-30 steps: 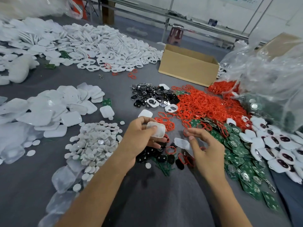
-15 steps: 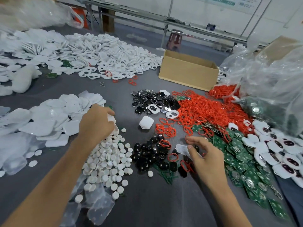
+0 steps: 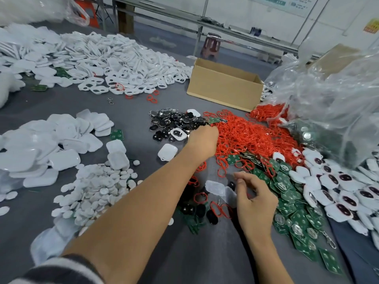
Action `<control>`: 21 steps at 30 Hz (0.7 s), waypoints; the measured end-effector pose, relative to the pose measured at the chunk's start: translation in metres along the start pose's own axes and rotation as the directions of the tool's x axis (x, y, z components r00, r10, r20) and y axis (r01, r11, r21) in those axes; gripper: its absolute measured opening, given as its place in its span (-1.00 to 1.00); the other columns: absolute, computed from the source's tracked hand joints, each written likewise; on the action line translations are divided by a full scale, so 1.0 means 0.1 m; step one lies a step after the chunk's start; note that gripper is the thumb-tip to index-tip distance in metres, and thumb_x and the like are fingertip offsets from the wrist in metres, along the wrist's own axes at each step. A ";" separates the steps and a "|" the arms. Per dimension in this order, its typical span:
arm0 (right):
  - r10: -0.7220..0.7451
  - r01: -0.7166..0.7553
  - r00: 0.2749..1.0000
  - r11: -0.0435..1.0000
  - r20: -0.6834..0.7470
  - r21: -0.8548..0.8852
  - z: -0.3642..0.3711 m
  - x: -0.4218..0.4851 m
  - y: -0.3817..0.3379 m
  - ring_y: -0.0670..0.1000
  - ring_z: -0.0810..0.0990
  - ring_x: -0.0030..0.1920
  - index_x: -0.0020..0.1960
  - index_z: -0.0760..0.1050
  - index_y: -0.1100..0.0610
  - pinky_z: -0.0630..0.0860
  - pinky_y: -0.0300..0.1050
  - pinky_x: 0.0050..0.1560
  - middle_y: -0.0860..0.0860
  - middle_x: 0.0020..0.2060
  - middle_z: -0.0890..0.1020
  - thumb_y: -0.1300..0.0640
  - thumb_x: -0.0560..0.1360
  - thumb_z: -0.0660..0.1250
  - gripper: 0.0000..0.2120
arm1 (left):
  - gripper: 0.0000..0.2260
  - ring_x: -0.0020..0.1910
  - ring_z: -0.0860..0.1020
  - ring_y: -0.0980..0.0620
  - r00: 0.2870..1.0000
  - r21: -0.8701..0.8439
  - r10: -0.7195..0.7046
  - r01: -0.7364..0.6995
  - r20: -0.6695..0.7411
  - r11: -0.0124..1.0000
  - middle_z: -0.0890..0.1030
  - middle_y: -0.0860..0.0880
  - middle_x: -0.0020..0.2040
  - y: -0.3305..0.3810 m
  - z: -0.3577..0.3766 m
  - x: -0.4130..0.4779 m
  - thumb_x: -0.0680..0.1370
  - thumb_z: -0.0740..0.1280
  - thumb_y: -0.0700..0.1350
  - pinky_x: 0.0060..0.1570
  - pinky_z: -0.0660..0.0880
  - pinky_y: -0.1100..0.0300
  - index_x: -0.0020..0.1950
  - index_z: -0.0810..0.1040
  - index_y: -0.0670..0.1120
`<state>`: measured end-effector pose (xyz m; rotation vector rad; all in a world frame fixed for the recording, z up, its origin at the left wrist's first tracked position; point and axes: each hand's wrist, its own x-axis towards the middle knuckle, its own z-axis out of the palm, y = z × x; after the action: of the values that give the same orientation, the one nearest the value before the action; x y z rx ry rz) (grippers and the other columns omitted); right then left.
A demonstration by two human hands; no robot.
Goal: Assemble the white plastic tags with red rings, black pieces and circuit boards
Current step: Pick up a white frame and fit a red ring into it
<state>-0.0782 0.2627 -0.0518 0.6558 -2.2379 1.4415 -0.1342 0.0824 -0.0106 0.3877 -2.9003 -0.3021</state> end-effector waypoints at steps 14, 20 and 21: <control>0.034 -0.034 0.999 0.999 0.011 0.004 0.03 0.04 0.04 -0.17 0.61 -0.15 -0.14 0.52 -0.26 0.43 -0.46 -0.13 -0.14 -0.18 0.65 0.33 0.48 0.34 -0.57 | -0.74 -0.23 0.64 -0.04 0.981 -0.601 -0.189 0.175 0.040 0.780 0.70 -0.22 -0.05 -0.18 -0.06 0.11 0.34 0.59 -0.30 -0.08 0.60 0.09 -0.01 0.69 -0.27; 0.066 -0.066 0.998 0.997 0.010 0.036 0.02 0.05 0.03 -0.18 0.62 -0.16 -0.16 0.53 -0.24 0.43 -0.48 -0.14 -0.15 -0.20 0.66 0.34 0.49 0.32 -0.57 | -0.57 -0.01 0.66 -0.12 0.968 -0.596 -0.249 0.186 -0.024 0.782 0.65 -0.21 0.13 -0.28 -0.22 -0.13 0.23 0.61 -0.31 -0.10 0.54 0.13 0.08 0.67 -0.27; 0.065 -0.065 0.998 0.997 0.008 0.041 0.02 0.04 0.02 -0.17 0.62 -0.16 -0.15 0.53 -0.23 0.42 -0.48 -0.15 -0.14 -0.20 0.66 0.34 0.49 0.32 -0.58 | -0.58 -0.01 0.66 -0.14 0.957 -0.641 -0.281 0.171 -0.073 0.748 0.66 -0.24 0.09 -0.29 -0.26 -0.18 0.19 0.58 -0.32 -0.10 0.58 0.05 0.04 0.68 -0.30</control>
<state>-0.0829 0.2611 -0.0516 0.6061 -2.2595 1.5221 -0.1044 0.0553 0.0047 0.6028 -2.3842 -1.1808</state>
